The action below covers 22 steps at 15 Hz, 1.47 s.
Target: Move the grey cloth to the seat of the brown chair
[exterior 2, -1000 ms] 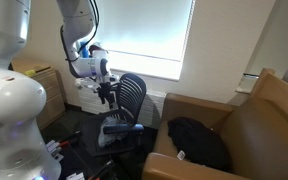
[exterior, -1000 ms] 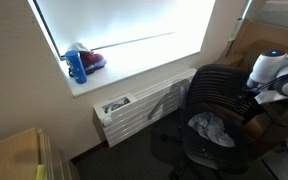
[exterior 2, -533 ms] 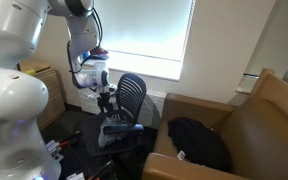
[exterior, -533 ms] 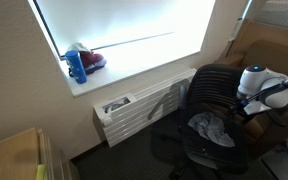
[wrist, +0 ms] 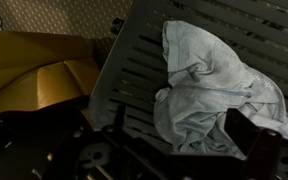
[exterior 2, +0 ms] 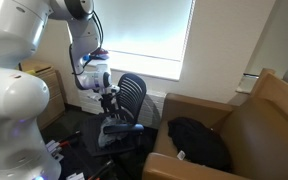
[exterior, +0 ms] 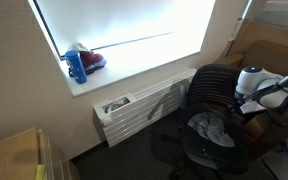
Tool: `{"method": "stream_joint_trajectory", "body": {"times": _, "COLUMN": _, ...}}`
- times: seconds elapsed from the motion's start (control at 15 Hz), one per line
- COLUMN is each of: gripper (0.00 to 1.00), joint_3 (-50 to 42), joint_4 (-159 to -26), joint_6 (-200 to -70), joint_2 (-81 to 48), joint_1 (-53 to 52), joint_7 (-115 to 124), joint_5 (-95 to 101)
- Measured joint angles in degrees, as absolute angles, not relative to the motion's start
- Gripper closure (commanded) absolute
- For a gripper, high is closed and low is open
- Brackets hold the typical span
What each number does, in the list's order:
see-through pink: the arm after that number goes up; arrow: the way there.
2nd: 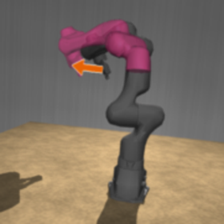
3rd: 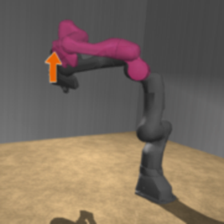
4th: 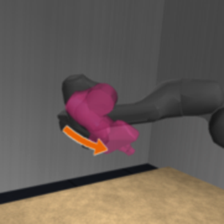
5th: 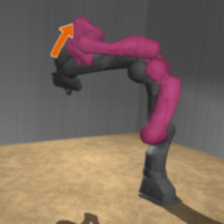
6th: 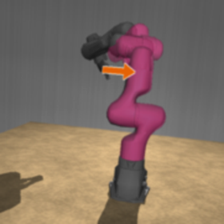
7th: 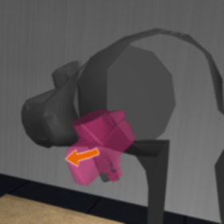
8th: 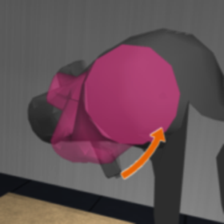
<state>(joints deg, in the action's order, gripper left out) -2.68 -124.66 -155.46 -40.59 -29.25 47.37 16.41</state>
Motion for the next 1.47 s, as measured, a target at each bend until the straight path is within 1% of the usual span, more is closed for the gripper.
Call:
{"method": "stream_joint_trajectory", "body": {"times": 0.4, "gripper": 0.00, "joint_3": -3.31, "joint_4": -113.49, "joint_6": -156.47, "joint_2": -57.09, "joint_1": -29.15, "joint_7": 46.06, "joint_5": 10.54}}
{"method": "stream_joint_trajectory", "body": {"times": 0.6, "gripper": 0.00, "joint_3": -3.44, "joint_4": -107.59, "joint_6": -156.25, "joint_2": -63.06, "joint_1": -29.17, "joint_7": 45.16, "joint_5": 8.27}}
{"method": "stream_joint_trajectory", "body": {"times": 0.87, "gripper": 0.00, "joint_3": -3.74, "joint_4": -103.36, "joint_6": -153.89, "joint_2": -66.22, "joint_1": -29.21, "joint_7": 45.16, "joint_5": 7.12}}
{"method": "stream_joint_trajectory", "body": {"times": 1.0, "gripper": 0.00, "joint_3": -5.01, "joint_4": -103.28, "joint_6": -156.82, "joint_2": -66.50, "joint_1": -30.43, "joint_7": 45.66, "joint_5": 7.14}}
{"method": "stream_joint_trajectory", "body": {"times": 1.2, "gripper": 0.00, "joint_3": -9.21, "joint_4": -102.24, "joint_6": -163.22, "joint_2": -68.81, "joint_1": -33.92, "joint_7": 47.35, "joint_5": 7.10}}
{"method": "stream_joint_trajectory", "body": {"times": 1.47, "gripper": 0.00, "joint_3": -11.87, "joint_4": -98.42, "joint_6": -165.53, "joint_2": -74.38, "joint_1": -35.25, "joint_7": 47.61, "joint_5": 4.51}}
